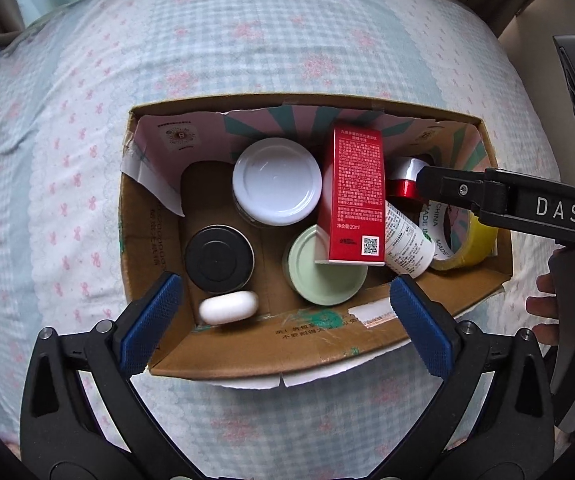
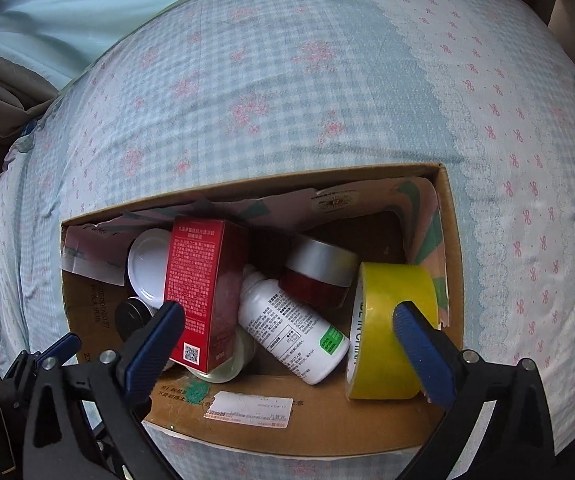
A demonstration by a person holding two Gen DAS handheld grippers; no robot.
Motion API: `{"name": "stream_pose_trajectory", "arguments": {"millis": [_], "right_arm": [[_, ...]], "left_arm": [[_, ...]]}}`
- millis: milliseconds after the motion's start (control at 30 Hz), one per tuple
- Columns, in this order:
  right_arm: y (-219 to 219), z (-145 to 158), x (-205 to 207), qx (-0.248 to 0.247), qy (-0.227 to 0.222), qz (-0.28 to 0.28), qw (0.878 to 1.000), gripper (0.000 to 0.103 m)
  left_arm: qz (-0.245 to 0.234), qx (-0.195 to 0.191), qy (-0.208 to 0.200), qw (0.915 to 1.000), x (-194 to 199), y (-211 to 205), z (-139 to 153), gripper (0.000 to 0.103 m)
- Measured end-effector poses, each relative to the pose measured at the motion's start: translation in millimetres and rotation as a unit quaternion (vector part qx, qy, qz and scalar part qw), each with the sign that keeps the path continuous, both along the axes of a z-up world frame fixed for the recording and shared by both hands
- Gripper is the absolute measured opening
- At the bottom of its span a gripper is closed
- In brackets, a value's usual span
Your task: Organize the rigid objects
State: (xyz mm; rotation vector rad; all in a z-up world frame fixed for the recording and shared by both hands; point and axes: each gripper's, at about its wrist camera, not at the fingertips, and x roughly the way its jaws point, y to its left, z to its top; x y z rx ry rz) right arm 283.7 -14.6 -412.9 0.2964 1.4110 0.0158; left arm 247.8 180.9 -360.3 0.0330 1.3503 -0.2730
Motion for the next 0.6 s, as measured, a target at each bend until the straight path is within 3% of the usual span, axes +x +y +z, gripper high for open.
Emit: {"name": "stream_pose_trajectory", "arguments": {"millis": [267, 400, 600], "right_arm": [[2.2, 47.1, -21.9, 0.003, -0.028, 0.001, 1.000, 0.103], [4.8, 97.1, -41.3, -0.013, -0.054, 0.011, 0.998, 0.103], [-1.7, 191.8, -76.2, -0.031, -0.125, 0.013, 0.992, 0.103]], "left_arm": [[-0.004, -0.009, -0.037, 0.9993, -21.6, -0.1, 53.0, 0.103], [-0.008, -0.018, -0.066, 0.9976, -35.5, 0.4, 101.9, 0.103], [-0.018, -0.023, -0.154, 0.9877, -62.2, 0.9, 193.3, 0.103]]}}
